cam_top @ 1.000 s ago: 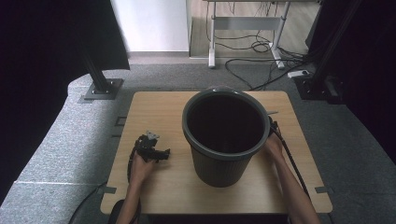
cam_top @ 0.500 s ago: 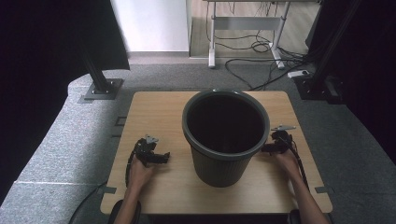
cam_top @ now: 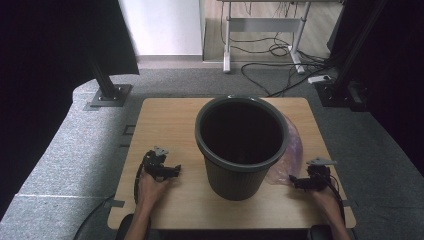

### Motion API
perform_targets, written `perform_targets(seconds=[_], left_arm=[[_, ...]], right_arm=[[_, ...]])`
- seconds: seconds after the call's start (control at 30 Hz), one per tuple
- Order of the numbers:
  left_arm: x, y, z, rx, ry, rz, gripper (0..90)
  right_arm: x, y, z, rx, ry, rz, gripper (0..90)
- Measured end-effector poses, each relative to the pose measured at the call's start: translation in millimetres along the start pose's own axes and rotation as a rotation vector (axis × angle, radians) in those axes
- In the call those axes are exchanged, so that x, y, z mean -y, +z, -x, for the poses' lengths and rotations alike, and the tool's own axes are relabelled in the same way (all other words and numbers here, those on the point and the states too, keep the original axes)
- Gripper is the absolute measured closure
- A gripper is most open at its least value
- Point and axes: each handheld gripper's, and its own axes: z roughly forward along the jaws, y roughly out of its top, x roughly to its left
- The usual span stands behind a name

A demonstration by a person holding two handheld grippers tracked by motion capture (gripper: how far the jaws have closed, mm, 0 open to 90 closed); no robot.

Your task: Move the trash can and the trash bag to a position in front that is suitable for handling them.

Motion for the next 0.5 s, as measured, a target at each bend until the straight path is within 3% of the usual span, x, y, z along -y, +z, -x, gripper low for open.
perform_targets(seconds=[0.1, 0.23, 0.37, 0.5], left_arm=[[0.3, -0.2, 0.0, 0.000, 0.000, 0.001, 0.2], [0.6, -0.5, 0.2, 0.001, 0.000, 0.002, 0.2], [1.6, -1.5, 0.7, 0.002, 0.001, 0.001, 0.1], [2.5, -2.3, 1.0, 0.005, 0.004, 0.002, 0.1]], right_arm=[[20.5, -21.8, -1.7, -0.011, -0.007, -0.009, 0.0], [33.0, -38.1, 0.2, -0.014, -0.010, -0.041, 0.0], [49.4, -63.7, 5.6, -0.005, 0.007, -0.068, 7.5], [52.4, -80.6, 6.3, -0.007, 0.023, -0.043, 6.5]])
